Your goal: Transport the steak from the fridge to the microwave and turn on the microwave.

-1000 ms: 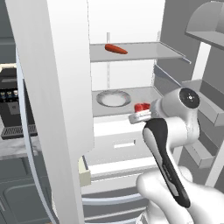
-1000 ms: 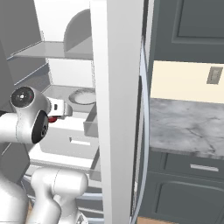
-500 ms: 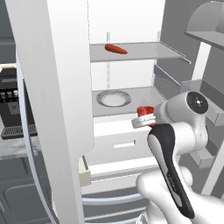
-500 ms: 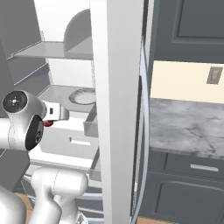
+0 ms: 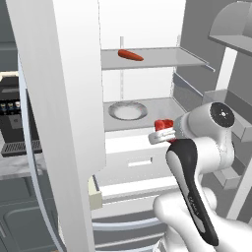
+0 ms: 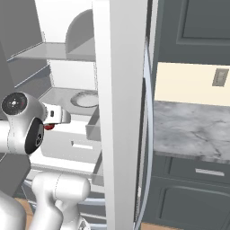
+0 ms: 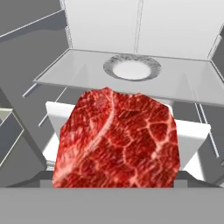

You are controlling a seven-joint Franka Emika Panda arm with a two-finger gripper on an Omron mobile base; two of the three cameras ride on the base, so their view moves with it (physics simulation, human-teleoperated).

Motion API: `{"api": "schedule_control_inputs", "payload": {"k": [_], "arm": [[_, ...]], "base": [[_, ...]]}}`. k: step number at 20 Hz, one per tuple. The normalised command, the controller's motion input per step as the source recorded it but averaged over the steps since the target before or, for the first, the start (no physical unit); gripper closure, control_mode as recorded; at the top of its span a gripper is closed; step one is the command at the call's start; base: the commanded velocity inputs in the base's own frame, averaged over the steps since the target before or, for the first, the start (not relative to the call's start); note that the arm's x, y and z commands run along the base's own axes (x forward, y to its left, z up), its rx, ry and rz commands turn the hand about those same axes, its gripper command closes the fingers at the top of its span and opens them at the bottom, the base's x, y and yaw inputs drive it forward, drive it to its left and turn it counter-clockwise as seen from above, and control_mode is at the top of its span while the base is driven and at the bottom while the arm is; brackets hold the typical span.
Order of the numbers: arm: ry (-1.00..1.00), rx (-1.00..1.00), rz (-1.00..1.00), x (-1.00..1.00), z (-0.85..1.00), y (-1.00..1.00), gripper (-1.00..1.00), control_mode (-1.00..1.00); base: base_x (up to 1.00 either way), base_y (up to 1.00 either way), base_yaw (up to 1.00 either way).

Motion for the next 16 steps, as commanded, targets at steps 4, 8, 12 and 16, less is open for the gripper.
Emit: {"api": "schedule_control_inputs", "payload": {"k": [4,8,12,16], "arm": [[0.0,0.0,0.0,0.0,0.0,0.0,1.0,-1.0],[0.0,0.0,0.0,0.0,0.0,0.0,1.0,-1.0],[0.0,0.0,0.0,0.0,0.0,0.0,1.0,-1.0],[0.0,0.0,0.0,0.0,0.0,0.0,1.0,-1.0]], "base": [[0.0,0.0,0.0],[0.0,0.0,0.0],[0.0,0.0,0.0],[0.0,0.0,0.0]]}}
